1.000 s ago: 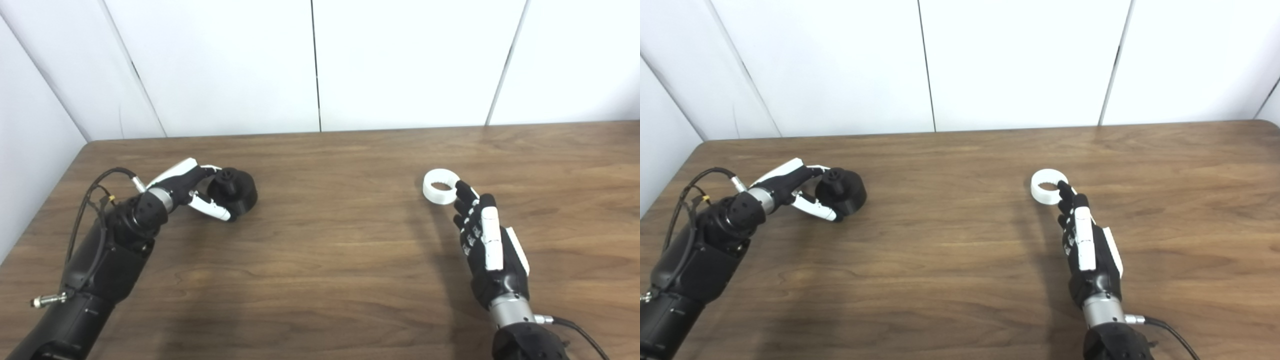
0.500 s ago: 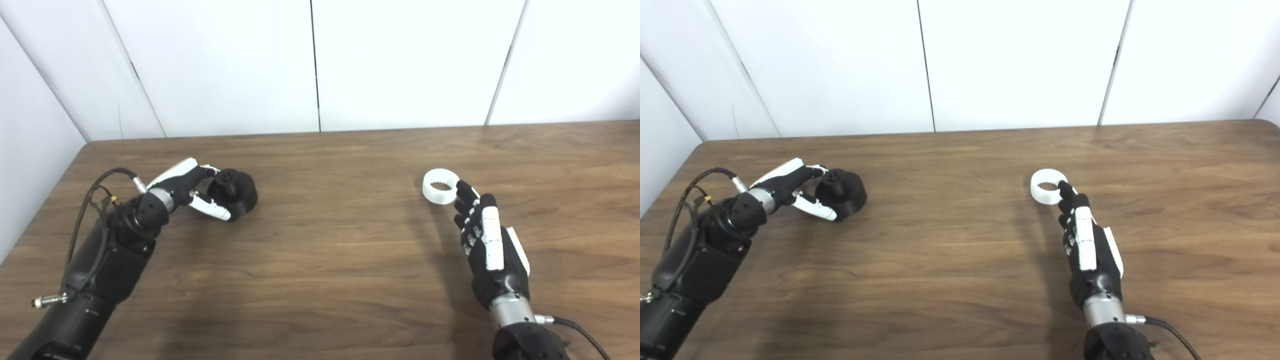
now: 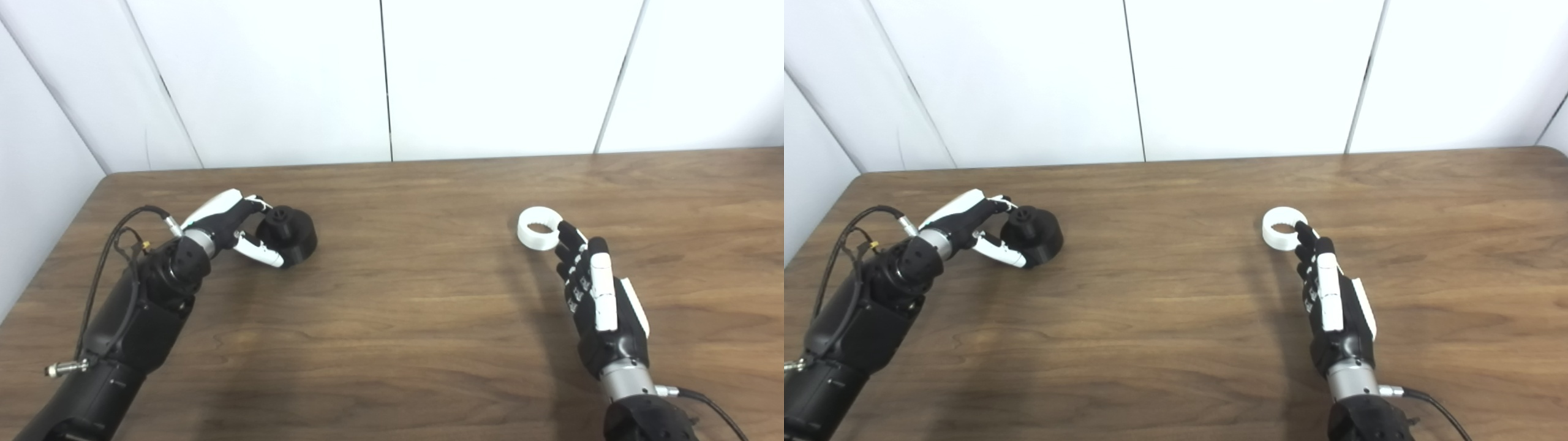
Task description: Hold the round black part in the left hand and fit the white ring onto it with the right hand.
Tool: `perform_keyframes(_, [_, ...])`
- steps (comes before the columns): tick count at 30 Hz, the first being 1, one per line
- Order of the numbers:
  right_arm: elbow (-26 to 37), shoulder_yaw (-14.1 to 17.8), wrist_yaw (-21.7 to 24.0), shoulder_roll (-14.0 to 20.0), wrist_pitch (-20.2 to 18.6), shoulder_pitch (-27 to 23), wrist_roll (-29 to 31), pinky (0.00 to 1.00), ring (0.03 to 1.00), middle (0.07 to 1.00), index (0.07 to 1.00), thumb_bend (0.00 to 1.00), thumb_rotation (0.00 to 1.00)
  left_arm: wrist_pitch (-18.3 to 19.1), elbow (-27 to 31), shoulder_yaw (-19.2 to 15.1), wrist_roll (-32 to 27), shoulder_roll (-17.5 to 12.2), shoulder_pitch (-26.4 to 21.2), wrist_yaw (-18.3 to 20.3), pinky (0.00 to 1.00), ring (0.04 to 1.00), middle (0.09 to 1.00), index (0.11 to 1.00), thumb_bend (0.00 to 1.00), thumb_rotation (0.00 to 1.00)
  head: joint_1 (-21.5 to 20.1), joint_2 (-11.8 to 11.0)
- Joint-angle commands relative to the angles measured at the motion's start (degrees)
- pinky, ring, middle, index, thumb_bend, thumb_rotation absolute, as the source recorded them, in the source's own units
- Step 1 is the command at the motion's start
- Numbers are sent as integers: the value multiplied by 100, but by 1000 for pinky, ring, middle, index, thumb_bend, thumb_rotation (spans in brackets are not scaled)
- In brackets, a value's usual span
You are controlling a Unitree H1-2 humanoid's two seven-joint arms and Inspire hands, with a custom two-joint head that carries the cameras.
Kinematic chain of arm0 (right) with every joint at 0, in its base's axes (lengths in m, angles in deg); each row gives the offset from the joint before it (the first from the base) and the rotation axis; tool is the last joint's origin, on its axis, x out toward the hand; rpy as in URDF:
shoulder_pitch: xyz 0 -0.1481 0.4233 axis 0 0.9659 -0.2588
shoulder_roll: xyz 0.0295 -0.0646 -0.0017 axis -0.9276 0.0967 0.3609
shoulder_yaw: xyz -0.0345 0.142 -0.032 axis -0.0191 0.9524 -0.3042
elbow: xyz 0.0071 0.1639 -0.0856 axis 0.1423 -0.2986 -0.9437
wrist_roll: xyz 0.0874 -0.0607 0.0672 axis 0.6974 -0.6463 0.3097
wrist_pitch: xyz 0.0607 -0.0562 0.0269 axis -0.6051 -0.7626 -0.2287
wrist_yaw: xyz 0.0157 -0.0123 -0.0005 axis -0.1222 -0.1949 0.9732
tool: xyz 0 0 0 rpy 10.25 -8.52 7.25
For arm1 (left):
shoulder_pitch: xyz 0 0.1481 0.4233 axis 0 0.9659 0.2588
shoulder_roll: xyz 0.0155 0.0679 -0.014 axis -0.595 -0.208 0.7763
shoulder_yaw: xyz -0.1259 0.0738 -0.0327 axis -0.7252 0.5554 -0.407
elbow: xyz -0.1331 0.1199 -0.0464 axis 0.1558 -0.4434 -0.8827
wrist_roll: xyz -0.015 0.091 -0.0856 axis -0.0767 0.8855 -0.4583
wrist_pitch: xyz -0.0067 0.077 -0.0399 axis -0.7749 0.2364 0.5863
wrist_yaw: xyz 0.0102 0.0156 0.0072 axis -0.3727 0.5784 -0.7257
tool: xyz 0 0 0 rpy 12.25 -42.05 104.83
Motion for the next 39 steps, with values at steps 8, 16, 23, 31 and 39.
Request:
perform_keyframes(8, [174, 19, 31, -12, 170, 55, 19, 1000, 977, 962, 908, 574, 1000, -47, 64, 36, 181, -127, -260, -99, 991, 1000, 1000, 775, 881, 270, 11, 10])
perform_keyframes(16, [175, 9, 38, -11, 151, 41, 6, 1000, 979, 963, 909, 560, 1000, -6, 206, 124, 247, -144, -211, -34, 1000, 1000, 1000, 766, 890, 275, -17, 18])
perform_keyframes(23, [181, 9, 45, -6, 133, 35, 9, 1000, 981, 964, 910, 568, 1000, 6, 472, 167, 239, -154, -109, 32, 987, 1000, 1000, 765, 911, 275, -12, 23])
perform_keyframes(31, [193, -5, 26, -25, 123, 44, -24, 1000, 980, 961, 909, 557, 1000, 64, 794, 211, 341, -143, 22, 66, 1000, 1000, 1000, 750, 913, 273, -8, 32])
perform_keyframes(39, [170, -21, 39, -28, 132, 64, -28, 1000, 981, 962, 910, 569, 1000, 152, 1210, 168, 335, -81, 231, 135, 1000, 1000, 1000, 749, 912, 271, 0, 53])
